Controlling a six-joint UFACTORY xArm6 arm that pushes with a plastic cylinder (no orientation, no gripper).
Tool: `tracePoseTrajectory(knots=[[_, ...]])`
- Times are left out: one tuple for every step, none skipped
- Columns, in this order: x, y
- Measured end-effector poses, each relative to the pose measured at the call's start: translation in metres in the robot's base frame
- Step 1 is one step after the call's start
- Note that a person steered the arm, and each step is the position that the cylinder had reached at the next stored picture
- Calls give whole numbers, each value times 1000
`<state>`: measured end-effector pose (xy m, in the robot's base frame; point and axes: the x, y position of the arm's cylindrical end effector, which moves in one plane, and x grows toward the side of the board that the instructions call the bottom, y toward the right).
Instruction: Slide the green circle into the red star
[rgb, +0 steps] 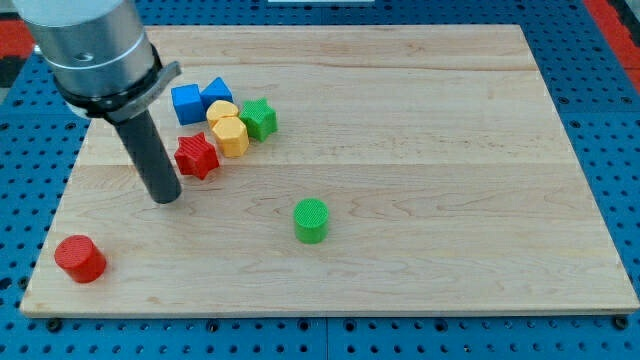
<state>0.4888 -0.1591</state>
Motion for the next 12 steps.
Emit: tracePoseTrajectory(knots=[[-9, 21], [-23, 11], [-28, 5], [-26, 19], [-29, 46], [-50, 20], [-43, 4], [-37, -5], [-67, -7], [-71, 3], [-13, 44], [1, 165]])
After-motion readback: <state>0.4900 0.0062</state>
